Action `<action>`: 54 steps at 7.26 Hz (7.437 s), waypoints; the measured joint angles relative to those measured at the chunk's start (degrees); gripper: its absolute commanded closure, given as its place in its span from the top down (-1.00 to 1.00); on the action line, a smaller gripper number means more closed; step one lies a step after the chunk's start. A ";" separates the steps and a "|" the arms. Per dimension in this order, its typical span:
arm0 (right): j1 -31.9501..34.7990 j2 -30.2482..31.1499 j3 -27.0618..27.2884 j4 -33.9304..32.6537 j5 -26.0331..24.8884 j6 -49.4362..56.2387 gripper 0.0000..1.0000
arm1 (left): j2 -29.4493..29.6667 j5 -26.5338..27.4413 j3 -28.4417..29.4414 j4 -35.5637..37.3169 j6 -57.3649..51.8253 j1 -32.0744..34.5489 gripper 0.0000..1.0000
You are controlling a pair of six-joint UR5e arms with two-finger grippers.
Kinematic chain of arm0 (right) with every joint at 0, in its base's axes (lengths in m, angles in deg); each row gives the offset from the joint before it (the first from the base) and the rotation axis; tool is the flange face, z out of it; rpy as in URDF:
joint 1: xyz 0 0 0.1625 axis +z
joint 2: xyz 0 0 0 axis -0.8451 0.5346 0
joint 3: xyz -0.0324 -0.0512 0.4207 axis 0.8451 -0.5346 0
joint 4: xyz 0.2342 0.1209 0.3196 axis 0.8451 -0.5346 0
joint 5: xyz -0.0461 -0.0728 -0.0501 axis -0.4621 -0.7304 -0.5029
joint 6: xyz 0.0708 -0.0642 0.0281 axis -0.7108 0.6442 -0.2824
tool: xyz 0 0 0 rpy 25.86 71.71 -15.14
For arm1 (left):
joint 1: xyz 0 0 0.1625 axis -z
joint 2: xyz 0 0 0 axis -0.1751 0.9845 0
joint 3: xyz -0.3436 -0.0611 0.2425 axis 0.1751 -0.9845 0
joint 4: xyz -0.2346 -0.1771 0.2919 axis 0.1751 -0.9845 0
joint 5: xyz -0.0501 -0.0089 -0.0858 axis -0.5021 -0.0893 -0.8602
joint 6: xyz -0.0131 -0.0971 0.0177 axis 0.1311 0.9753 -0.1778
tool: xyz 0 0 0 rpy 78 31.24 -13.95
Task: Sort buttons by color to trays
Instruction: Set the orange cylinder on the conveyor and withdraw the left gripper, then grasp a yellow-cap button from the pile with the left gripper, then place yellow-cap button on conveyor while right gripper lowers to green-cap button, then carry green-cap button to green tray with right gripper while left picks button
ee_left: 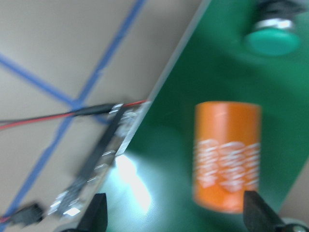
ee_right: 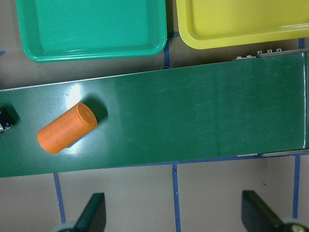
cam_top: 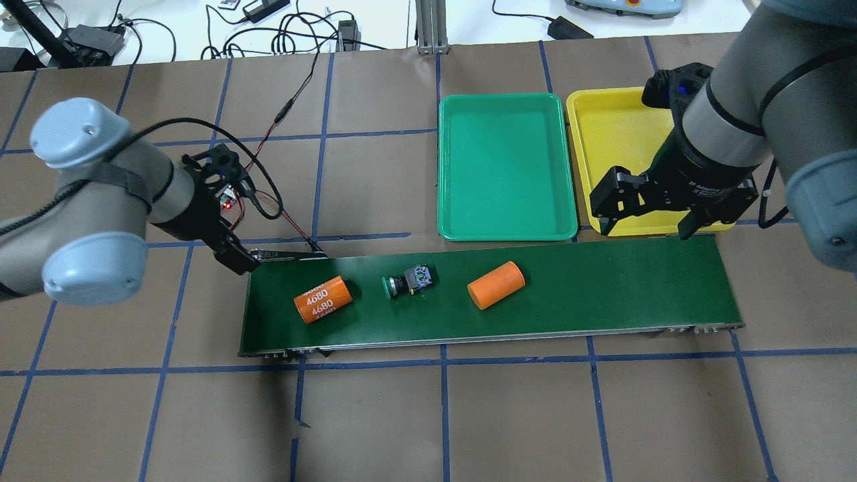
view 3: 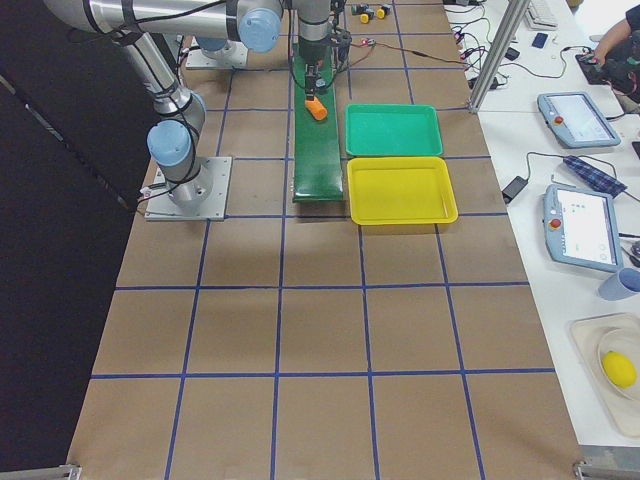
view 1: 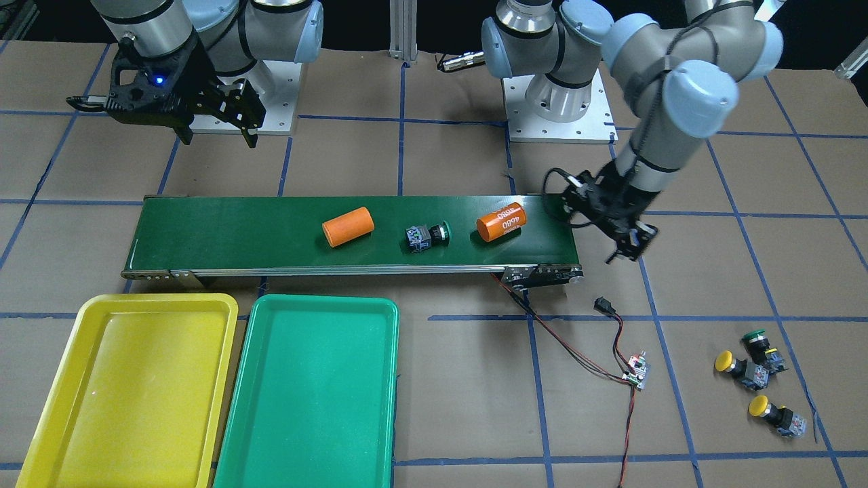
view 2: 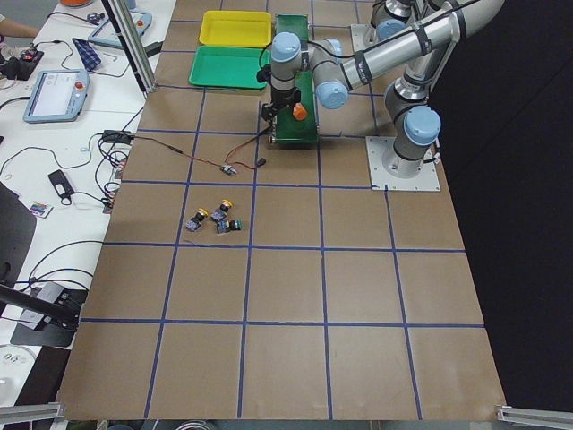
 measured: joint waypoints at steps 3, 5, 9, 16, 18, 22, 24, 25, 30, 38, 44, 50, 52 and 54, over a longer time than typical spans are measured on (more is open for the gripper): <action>-0.09 -0.50 0.50 -0.24 -0.30 -0.70 1.00 | 17.07 -0.26 20.69 -1.48 -4.49 -11.55 1.00; -0.14 -0.49 0.70 -0.18 -0.33 -0.61 1.00 | 27.66 -0.87 31.25 -0.38 3.00 -14.33 1.00; -0.16 -0.57 1.40 -0.33 -0.46 -0.42 1.00 | 41.30 -0.70 41.90 5.66 25.72 -14.98 1.00; -0.41 -2.23 2.31 -3.30 -4.45 -0.64 1.00 | 45.97 -0.49 45.20 5.87 35.04 -16.07 1.00; -0.64 -2.31 2.27 -3.44 -4.51 -0.76 1.00 | 45.27 -0.50 43.52 4.84 36.65 -15.87 0.64; -0.76 -2.20 2.22 -3.32 -4.45 -1.15 1.00 | 44.24 -0.63 42.18 4.09 37.82 -15.06 -0.31; -0.70 -2.06 1.77 -3.28 -3.96 -1.51 1.00 | 43.00 -0.56 42.30 2.53 38.45 -14.25 -0.31; -0.69 -2.03 0.50 -3.38 -3.64 -2.34 1.00 | 42.09 -0.50 42.35 1.37 39.92 -13.32 -0.53; -0.50 -4.41 -2.25 -3.36 -3.20 -30.78 1.00 | 29.31 -0.92 30.98 -5.19 59.34 -4.19 -0.59; 1.43 -11.15 0.38 -13.11 -3.07 -51.83 1.00 | 2.03 -0.43 -1.42 -4.14 67.29 16.75 0.54; 7.81 -18.29 1.00 -17.26 -0.77 -63.04 1.00 | 3.71 -0.15 5.43 -2.64 64.63 9.41 1.00; 7.91 -20.54 10.44 -31.04 -0.93 -63.79 1.00 | 26.25 -0.04 29.85 -4.94 31.89 -16.21 1.00; 7.66 -20.16 10.25 -28.12 -1.15 -63.81 1.00 | 30.19 -0.02 31.33 -4.43 21.04 -21.12 1.00; 7.53 -19.65 8.97 -26.92 -1.75 -63.62 1.00 | 32.54 0.00 30.88 -3.29 17.87 -21.90 1.00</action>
